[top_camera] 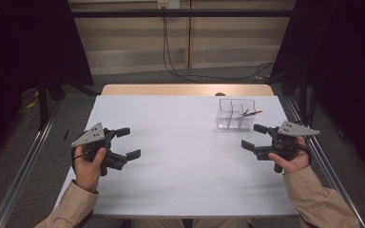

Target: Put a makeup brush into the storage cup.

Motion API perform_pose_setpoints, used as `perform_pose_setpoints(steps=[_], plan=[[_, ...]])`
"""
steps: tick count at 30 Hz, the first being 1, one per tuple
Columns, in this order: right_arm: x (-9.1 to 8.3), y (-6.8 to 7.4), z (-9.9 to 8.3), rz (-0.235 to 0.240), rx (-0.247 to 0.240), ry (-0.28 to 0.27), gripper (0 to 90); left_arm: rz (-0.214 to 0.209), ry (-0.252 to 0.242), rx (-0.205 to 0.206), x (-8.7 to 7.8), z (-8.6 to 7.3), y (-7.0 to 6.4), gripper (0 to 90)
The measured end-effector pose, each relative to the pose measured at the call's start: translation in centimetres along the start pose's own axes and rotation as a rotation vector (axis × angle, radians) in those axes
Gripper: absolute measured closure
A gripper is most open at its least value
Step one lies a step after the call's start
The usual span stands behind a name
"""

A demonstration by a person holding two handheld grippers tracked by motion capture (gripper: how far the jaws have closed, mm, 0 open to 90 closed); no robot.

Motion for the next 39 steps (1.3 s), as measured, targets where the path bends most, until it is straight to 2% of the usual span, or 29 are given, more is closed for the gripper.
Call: perform_pose_setpoints(steps=[29,39], plan=[[-1.6,0.7,-1.3,0.015,-0.006,-0.004,11.6,0.010,0.003,0.005,-0.3,-0.1,0.0,3.3],[-1.6,0.8,-1.4,0.029,-0.007,-0.010,11.0,0.021,0.006,0.004,-0.7,-0.3,-0.2,3.3]])
Point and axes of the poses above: each handheld gripper's, and its own axes: x roughly forward along the jaws, z roughly out of its top, y roughly to its left, the point moved 1 cm from there along x, roughly forward along the jaws, and after that the axes turned 8 degrees about x, right-handed, at the moved point
